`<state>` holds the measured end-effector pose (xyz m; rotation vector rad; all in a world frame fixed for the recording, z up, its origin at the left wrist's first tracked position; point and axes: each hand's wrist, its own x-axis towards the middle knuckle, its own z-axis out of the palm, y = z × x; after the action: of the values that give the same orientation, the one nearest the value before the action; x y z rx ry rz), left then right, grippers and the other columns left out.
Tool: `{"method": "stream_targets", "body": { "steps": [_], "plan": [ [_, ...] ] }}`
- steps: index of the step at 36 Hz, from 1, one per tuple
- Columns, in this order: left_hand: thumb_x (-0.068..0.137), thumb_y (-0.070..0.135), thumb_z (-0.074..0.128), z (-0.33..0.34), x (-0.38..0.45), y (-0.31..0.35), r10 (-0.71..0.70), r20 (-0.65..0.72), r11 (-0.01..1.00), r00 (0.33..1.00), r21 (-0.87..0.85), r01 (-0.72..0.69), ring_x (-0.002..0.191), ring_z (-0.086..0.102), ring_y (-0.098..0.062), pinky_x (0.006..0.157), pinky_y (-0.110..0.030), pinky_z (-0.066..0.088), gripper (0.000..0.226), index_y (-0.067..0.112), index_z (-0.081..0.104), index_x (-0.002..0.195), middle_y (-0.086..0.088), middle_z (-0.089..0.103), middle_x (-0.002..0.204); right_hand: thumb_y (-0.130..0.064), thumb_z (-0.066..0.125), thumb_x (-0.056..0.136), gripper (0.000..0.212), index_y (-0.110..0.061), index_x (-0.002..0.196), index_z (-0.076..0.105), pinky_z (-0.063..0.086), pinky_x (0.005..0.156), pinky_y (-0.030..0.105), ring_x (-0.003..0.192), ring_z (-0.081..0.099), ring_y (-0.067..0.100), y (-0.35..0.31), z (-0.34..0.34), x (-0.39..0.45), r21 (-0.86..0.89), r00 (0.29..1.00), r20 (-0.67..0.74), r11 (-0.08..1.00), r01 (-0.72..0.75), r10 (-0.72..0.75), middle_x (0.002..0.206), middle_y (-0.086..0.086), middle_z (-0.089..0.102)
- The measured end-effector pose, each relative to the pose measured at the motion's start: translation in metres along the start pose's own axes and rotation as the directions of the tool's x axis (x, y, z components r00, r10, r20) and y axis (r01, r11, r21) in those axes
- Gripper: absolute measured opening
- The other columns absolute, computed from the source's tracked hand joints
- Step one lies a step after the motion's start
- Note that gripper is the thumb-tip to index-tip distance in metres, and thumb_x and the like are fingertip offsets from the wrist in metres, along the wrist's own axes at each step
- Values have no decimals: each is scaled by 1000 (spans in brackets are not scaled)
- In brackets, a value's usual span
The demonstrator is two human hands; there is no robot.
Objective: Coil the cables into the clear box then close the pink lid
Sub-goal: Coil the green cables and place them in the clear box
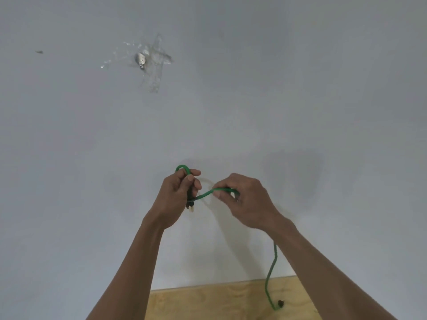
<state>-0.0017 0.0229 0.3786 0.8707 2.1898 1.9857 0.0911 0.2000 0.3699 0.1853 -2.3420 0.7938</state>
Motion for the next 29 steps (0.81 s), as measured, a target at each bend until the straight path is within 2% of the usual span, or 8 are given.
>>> {"method": "stream_targets", "body": {
  "steps": [3,6,8,11,16,21,24,29],
  "plan": [
    [107,13,41,4,-6,-2,-31,61,999,998,35,29,69,48,-22,65,-36,42,24,5,63,109,-5,61,78,-38,68,91,11,-32,98,74,46,64,28,70,51,-7,1,-8,11,-10,998,-23,999,52,-52,89,-16,66],
    [108,16,39,15,-13,1,-80,152,995,985,72,70,74,58,-21,72,-36,48,27,3,63,106,-8,68,83,-38,73,87,11,-32,95,75,51,65,35,69,57,2,7,-13,25,105,998,-36,993,49,-45,89,-16,69],
    [109,14,34,23,-18,3,-108,180,993,978,-19,113,72,59,-21,72,-33,49,30,1,61,106,-10,67,80,-31,78,84,9,-28,93,78,50,66,30,69,59,6,8,-16,32,214,1000,-19,977,9,-5,88,-14,71],
    [109,16,30,35,-26,6,-162,174,943,971,-262,204,62,50,-23,64,-30,43,35,-2,60,105,-14,58,69,-16,84,78,12,-15,90,79,47,69,13,76,64,0,10,-21,40,423,995,33,901,-95,90,87,-6,74],
    [109,17,29,55,-34,10,-165,170,872,972,-435,224,57,44,-23,64,-35,37,39,-2,62,100,-13,52,63,-3,84,75,15,-6,88,78,52,74,19,77,70,9,23,-17,43,590,992,64,798,-124,107,80,1,75],
    [110,22,26,60,-36,9,-162,207,866,965,-439,240,59,49,-23,64,-33,42,46,-4,63,103,-16,54,69,6,81,73,18,2,90,76,55,72,20,72,70,11,30,-17,40,678,996,10,731,-70,87,74,0,75],
    [110,24,25,62,-35,10,-156,213,862,965,-447,238,61,49,-23,66,-33,42,48,-4,64,106,-16,54,71,7,80,74,17,5,90,75,56,74,22,72,71,15,32,-15,42,704,995,0,707,-72,102,75,6,74],
    [109,21,31,70,-33,15,-117,205,884,972,-424,196,61,49,-21,66,-30,41,41,-3,64,105,-13,55,69,0,76,83,17,8,97,74,51,63,17,68,69,12,43,-4,33,751,955,80,613,-245,285,75,0,76]
  ]
}}
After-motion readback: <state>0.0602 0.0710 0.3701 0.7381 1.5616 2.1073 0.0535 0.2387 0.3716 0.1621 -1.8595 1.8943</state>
